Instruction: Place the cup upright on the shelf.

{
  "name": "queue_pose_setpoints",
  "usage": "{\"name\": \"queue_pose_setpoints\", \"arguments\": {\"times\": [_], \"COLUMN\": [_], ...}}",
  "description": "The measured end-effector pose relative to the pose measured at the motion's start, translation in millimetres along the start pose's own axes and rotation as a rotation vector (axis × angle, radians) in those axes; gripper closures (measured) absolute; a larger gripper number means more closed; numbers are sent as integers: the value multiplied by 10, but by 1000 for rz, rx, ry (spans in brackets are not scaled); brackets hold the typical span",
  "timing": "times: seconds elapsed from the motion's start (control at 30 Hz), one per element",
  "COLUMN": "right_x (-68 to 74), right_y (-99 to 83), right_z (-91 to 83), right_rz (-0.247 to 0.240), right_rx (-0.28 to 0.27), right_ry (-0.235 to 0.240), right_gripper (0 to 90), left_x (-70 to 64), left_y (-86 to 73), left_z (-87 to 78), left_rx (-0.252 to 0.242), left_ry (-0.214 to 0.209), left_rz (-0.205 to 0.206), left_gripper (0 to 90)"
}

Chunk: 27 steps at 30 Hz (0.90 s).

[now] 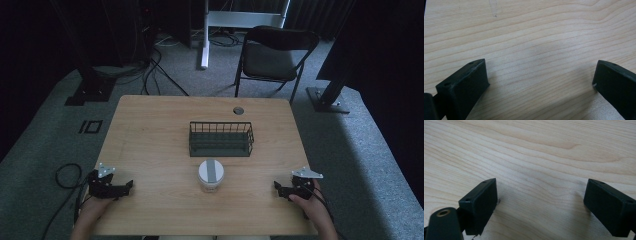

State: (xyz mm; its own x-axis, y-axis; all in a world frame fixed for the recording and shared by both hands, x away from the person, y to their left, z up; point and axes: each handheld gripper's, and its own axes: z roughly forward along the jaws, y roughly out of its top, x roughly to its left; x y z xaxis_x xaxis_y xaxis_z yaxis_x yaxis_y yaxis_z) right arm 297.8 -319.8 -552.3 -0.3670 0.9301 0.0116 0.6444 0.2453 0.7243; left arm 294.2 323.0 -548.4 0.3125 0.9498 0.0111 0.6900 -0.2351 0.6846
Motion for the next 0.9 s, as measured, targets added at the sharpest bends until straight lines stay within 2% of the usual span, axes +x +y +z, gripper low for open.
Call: {"name": "queue_pose_setpoints", "arguments": {"times": [0.83, 0.9], "right_x": [22, 45], "right_y": [-4, 2], "right_z": [-4, 1], "right_rz": [3, -11], "right_rx": [-2, -4], "right_ry": [-5, 2], "right_gripper": [115, 115], "left_x": [3, 3], "left_y": [1, 1], "left_z": [1, 1], "left_rx": [1, 1], "left_ry": [-2, -2], "left_rz": [3, 2], "left_gripper": [0, 0]}}
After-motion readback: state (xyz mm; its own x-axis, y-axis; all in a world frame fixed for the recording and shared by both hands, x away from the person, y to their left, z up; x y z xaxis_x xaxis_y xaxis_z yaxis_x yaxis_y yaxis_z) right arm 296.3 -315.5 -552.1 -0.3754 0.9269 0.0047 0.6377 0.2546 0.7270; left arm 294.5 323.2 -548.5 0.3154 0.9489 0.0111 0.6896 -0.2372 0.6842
